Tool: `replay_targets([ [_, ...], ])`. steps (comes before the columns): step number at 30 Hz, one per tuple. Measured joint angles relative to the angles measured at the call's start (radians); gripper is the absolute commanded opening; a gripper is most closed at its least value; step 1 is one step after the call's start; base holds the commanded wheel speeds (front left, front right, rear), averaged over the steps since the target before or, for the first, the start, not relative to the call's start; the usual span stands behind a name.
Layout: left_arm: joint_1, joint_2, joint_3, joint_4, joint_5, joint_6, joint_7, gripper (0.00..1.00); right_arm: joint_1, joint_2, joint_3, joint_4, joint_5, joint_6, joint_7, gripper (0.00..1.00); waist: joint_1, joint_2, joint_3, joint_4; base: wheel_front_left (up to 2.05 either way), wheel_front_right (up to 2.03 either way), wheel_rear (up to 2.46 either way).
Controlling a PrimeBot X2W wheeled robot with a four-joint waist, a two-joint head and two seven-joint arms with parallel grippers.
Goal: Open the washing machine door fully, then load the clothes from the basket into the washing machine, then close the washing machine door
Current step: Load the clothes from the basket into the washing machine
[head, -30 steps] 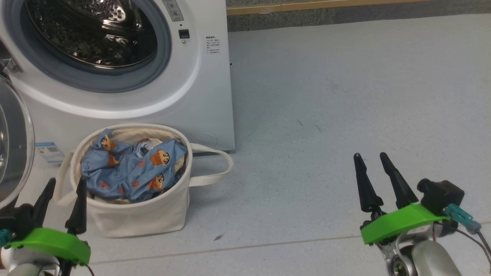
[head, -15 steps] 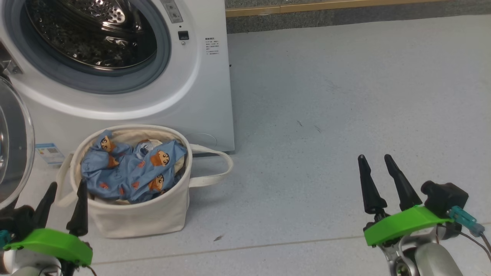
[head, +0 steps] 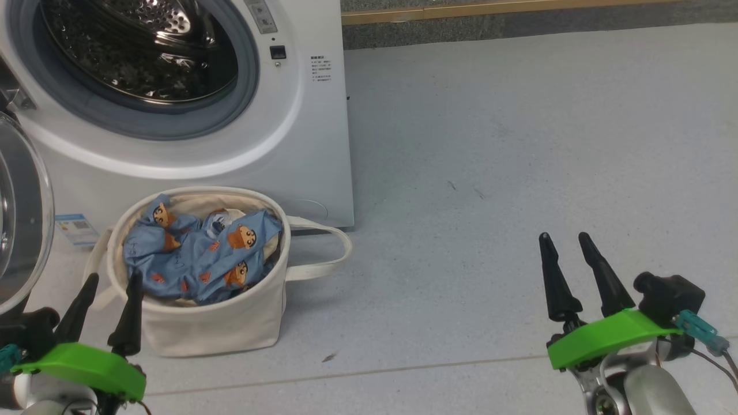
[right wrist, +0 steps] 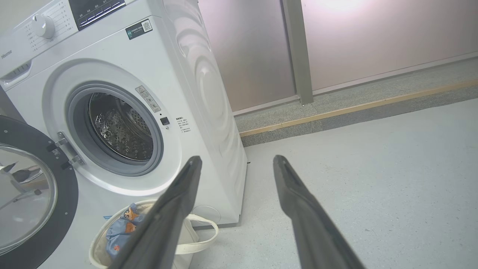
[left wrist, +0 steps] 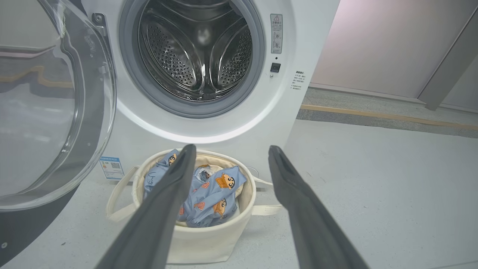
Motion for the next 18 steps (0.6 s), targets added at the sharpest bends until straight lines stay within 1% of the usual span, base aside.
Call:
replay_targets([
  [5,0.005,0.012,-0.019,-0.019,-0.015,0.0,0.016,1.0,0.0,0.0,0.0,0.0,0.0,0.0,0.0,1.0,0.0,0.0,-0.001,0.002,0.09,-0.03,-0.05],
  [9,0.01,0.016,-0.029,-0.031,-0.017,-0.006,0.024,1.0,0.001,0.001,0.0,0.0,0.0,0.0,0.0,1.0,0.0,0.0,-0.002,0.004,0.68,-0.44,-0.24],
  [13,0.01,0.019,-0.028,-0.035,-0.033,-0.008,0.024,1.0,0.001,0.002,0.001,0.0,0.0,0.0,0.0,1.0,0.0,0.0,-0.002,0.006,1.15,-1.06,-0.1],
  [18,0.014,0.021,-0.028,-0.037,-0.033,-0.008,0.024,1.0,0.013,0.003,0.001,0.001,0.0,0.0,0.0,1.0,0.0,0.0,-0.002,0.007,1.66,-1.78,0.12],
])
